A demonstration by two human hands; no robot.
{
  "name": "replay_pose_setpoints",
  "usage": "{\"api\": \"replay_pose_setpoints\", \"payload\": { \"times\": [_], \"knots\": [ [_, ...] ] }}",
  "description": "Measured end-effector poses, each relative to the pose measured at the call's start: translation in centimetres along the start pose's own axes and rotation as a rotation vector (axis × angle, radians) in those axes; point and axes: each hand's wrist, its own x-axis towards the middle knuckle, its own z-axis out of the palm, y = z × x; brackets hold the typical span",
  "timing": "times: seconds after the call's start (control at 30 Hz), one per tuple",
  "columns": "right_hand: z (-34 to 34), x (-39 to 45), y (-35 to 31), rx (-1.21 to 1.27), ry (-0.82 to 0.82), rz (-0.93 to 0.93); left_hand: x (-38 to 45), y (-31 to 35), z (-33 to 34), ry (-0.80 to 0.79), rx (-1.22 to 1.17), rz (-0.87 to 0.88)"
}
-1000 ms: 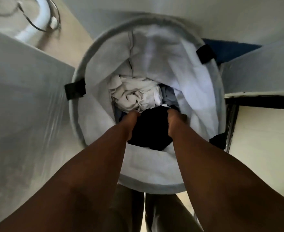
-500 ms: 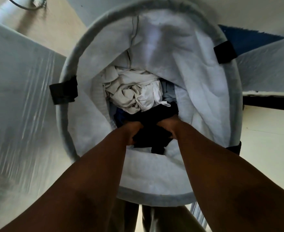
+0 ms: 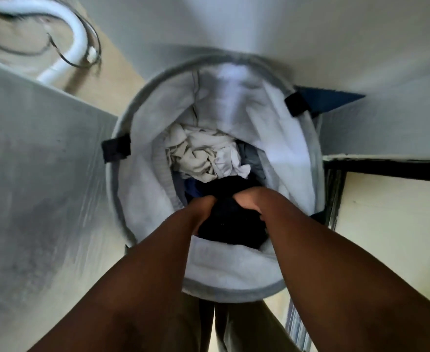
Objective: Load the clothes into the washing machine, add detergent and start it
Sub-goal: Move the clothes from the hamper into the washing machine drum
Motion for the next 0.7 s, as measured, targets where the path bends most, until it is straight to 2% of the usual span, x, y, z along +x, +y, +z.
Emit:
{"api": "replay_pose_setpoints", "payload": {
  "times": [0.1, 0.23, 0.43, 0.57, 0.7],
  "knots": [
    [-0.5, -3.1, -0.3, 0.008, 0.017, 0.01, -4.0, 0.9, -0.7, 0.013, 0.021, 0.061],
    [-0.8, -9.1, -1.0, -0.002, -0.034, 0.042, -10.1, 1.6, -1.6, 0.036, 0.105, 0.044],
    [-2.1, -18.8, -0.4, 0.234, -0.047, 0.131, -20.7, 2.9, -2.4, -0.018, 0.179, 0.099],
    [-3.2, -25.3, -0.2, 0.311, -0.035, 0.131, -28.0, 4.1, -2.6, -0.048, 0.262, 0.165],
    [-4.7, -33.0, -1.6, 0.301, -0.008, 0.017, -35.0, 4.8, -3.4, -0.083, 0.284, 0.18]
  ]
}}
